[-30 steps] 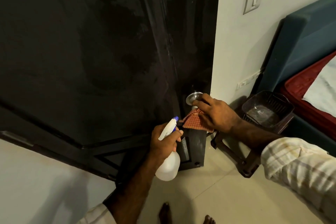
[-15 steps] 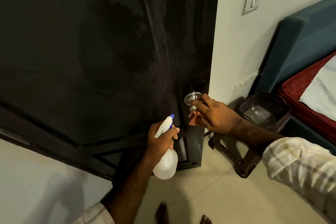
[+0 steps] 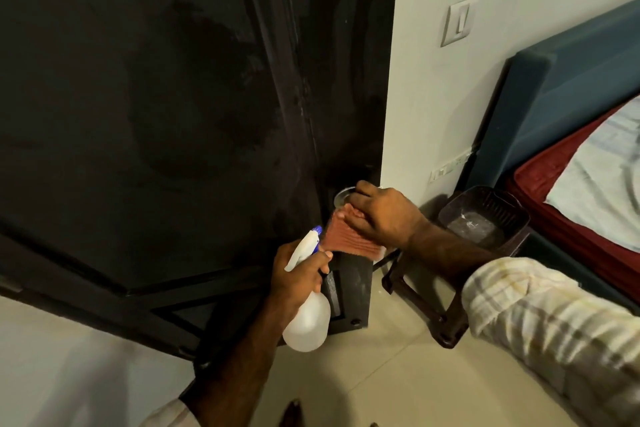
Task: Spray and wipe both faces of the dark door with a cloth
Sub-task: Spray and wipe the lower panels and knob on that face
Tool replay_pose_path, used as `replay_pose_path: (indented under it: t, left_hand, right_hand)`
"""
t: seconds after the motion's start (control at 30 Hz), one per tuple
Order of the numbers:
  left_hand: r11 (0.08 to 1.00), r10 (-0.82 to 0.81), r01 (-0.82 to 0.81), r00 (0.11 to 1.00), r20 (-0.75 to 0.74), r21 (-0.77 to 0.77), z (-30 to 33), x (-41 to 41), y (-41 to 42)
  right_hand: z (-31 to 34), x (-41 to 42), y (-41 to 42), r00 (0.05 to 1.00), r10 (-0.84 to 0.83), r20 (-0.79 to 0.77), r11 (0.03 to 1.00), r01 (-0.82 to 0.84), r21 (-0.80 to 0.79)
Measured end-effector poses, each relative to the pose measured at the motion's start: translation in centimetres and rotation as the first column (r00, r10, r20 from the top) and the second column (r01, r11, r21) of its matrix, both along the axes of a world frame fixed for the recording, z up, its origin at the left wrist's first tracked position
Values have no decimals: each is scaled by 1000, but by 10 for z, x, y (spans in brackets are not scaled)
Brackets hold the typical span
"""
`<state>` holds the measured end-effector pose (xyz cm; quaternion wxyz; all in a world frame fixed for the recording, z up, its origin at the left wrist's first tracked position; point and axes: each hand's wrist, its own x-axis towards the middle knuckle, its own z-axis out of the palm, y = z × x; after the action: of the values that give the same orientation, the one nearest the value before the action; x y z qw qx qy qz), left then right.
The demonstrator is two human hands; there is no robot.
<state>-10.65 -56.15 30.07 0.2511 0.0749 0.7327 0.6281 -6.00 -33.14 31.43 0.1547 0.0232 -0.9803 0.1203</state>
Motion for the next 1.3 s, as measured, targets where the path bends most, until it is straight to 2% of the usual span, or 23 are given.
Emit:
replay_pose_path:
  t: [0.07, 0.1, 0.13, 0.2, 0.27, 0.3, 0.33, 0.37, 0.43, 0.5, 0.63, 0.77, 0.83, 0.9, 0.93, 0.97, 1.03, 1.07, 1.1, 1.17, 1.23, 1.27, 1.3]
  left_hand:
    - [1000, -7, 7, 1000, -16, -8, -1, -3, 4]
    - [1000, -4, 4, 1000, -18, -12, -1, -6, 6]
    - [1000, -6, 5, 1000, -19, -17, -1, -9, 7]
    - [1000, -19, 19, 999, -26, -16, 2, -14, 11]
    - [1000, -19, 19, 999, -40, -7, 5, -17, 13]
    - [1000, -14, 13, 999, -44, -7, 5, -18, 13]
    - [1000, -10, 10, 999, -48, -6, 5, -20, 13]
    - [1000, -11, 11, 998, -56, -4, 5, -22, 12]
    - [1000, -16, 17, 997, -72, 14, 4, -25, 10]
    - [1000, -12, 14, 998, -69, 23, 6, -28, 8]
    - [999, -13, 15, 998, -56, 40, 11, -37, 3]
    - [999, -15, 18, 998, -63, 42, 15, -49, -2]
    - [999, -13, 16, 998, -54, 44, 17, -53, -2]
    - [999, -10, 12, 999, -40, 52, 17, -56, -2]
    - [998, -8, 10, 999, -32, 56, 17, -57, -1]
    - [998, -10, 11, 1000, -24, 60, 18, -59, -1]
    - [998, -19, 21, 1000, -21, 66, 17, -62, 0]
    - [997, -27, 28, 999, -21, 69, 17, -64, 0]
    - [997, -36, 38, 999, -24, 72, 17, -65, 0]
    - [996, -52, 53, 998, -22, 77, 17, -70, 0]
    - [995, -54, 54, 998, -12, 80, 16, -76, 0]
    - [995, -55, 56, 998, -11, 82, 16, -80, -1]
    - [995, -61, 62, 998, -12, 84, 16, -84, -2]
  right_hand:
    - [-12, -2, -8, 982, -164, -97, 968, 142, -208]
    - [-19, -5, -11, 954, -282, -97, 905, 231, -357]
    - [-26, -7, -17, 914, -404, -46, 789, 323, -523]
    - [-31, -13, -24, 822, -510, 254, 414, 493, -765]
    - [-27, -16, -24, 744, -408, 530, 50, 597, -800]
    - [-25, -17, -23, 729, -380, 569, -3, 615, -789]
    - [-21, -18, -21, 719, -429, 547, 63, 627, -776]
    - [-17, -18, -23, 707, -525, 474, 192, 641, -743]
    - [-10, -17, -32, 686, -695, 217, 422, 633, -649]
    - [-3, -12, -46, 663, -748, 11, 499, 574, -649]
    - [-18, 3, -64, 775, -623, -102, 584, 375, -720]
    - [-46, 19, -71, 893, -381, -238, 862, 250, -441]
    - [-50, 19, -62, 901, -359, -244, 909, 278, -309]
    - [-47, 13, -59, 877, -444, -186, 850, 346, -397]
    - [-46, 7, -60, 838, -516, -177, 775, 369, -513]
    - [-44, -1, -62, 767, -625, -145, 640, 397, -658]
    - [-44, -22, -60, 590, -796, 134, 195, 460, -866]
    - [-42, -31, -58, 532, -781, 327, -46, 473, -880]
    - [-41, -37, -55, 517, -707, 482, -254, 451, -856]
    - [-37, -44, -52, 574, -562, 595, -496, 341, -798]
    - [-31, -48, -56, 585, -574, 573, -510, 293, -809]
    - [-29, -50, -61, 551, -660, 512, -405, 313, -859]
    - [-27, -52, -68, 500, -776, 386, -213, 367, -905]
